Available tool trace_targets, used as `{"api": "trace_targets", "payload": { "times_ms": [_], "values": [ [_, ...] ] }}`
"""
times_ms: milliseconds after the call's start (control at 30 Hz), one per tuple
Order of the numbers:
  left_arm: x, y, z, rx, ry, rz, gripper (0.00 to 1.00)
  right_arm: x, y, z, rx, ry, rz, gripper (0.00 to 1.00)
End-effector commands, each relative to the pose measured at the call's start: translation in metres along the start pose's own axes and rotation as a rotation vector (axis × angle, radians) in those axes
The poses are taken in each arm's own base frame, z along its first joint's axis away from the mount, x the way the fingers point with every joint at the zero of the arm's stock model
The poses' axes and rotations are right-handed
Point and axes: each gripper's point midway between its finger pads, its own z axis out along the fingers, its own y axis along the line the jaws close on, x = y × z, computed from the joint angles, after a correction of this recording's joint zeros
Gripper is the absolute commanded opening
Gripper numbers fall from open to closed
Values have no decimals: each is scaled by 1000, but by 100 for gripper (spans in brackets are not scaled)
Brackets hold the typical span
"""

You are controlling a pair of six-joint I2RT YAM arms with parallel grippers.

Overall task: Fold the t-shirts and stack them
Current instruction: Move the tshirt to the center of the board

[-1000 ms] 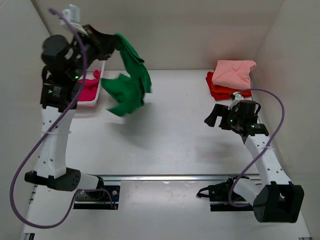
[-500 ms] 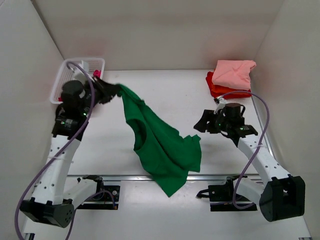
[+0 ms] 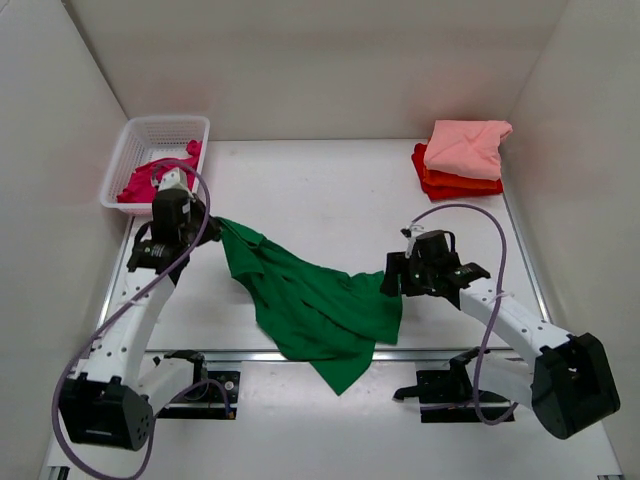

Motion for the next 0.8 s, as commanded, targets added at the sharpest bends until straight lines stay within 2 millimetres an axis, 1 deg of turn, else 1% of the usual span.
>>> {"api": "trace_targets", "payload": {
  "times_ms": [0, 33, 67, 100, 133, 167, 200, 233, 267, 300, 333, 367, 400, 433, 467, 500, 533, 567, 600, 633, 667, 700, 733, 767],
  "values": [
    [-52, -6, 4, -50, -104, 93, 0, 1, -37, 6, 137, 2, 34, 59],
    [-66, -9, 7, -65, -118, 107, 0, 1, -39, 9, 160, 13, 26, 60],
    [-78, -15, 7, -61, -135, 122, 0, 0, -39, 11, 170, 28, 16, 60],
    [-79, -19, 15, -57, -123, 129, 0, 5, -40, 19, 177, 62, 13, 61],
    [-87, -26, 19, -45, -131, 126, 0, 5, -39, 25, 174, 83, 13, 62],
    [-100, -33, 28, -33, -148, 135, 0, 5, -37, 31, 160, 102, 23, 63],
    [-105, -38, 33, -26, -149, 139, 0, 1, -34, 33, 149, 95, 22, 59],
    [-118, -46, 43, -34, -144, 153, 0, -2, -32, 37, 136, 93, 26, 52],
    [-136, -56, 57, -43, -155, 169, 0, -3, -29, 39, 123, 87, 44, 47],
    [-138, -58, 63, -64, -126, 184, 0, -8, -29, 39, 122, 77, 51, 32],
    [-146, -65, 80, -79, -95, 211, 0, -12, -30, 39, 122, 65, 63, 14],
    [-158, -75, 97, -76, -91, 226, 0, -20, -31, 38, 132, 44, 70, 0],
    [-175, -82, 96, -78, -105, 229, 2, -18, -34, 37, 146, 51, 74, 0],
    [-160, -72, 121, -118, -41, 245, 22, -22, -37, 36, 155, 37, 81, 0],
    [-165, -74, 131, -121, -41, 255, 42, -24, -40, 35, 157, 31, 92, 0],
    [-161, -68, 138, -140, -20, 249, 57, -27, -41, 32, 148, 22, 102, 0],
    [-158, -67, 138, -141, -11, 250, 62, -25, -43, 32, 152, 27, 105, 1],
    [-152, -62, 131, -133, -8, 253, 65, -22, -47, 29, 169, 27, 103, 4],
    [-131, -55, 118, -126, 23, 263, 65, -24, -47, 29, 178, 21, 83, 7],
    [-125, -58, 112, -102, 0, 269, 66, -25, -49, 27, 174, 12, 94, 8],
    [-106, -51, 93, -83, -6, 267, 65, -22, -49, 26, 170, 14, 89, 11],
    [-82, -35, 70, -81, 3, 254, 67, -26, -47, 27, 147, -1, 88, 15],
    [-71, -29, 62, -75, 0, 233, 66, -26, -45, 28, 127, -7, 72, 18],
    [-50, -18, 40, -51, 2, 217, 64, -29, -43, 29, 114, -17, 61, 23]
  ]
}}
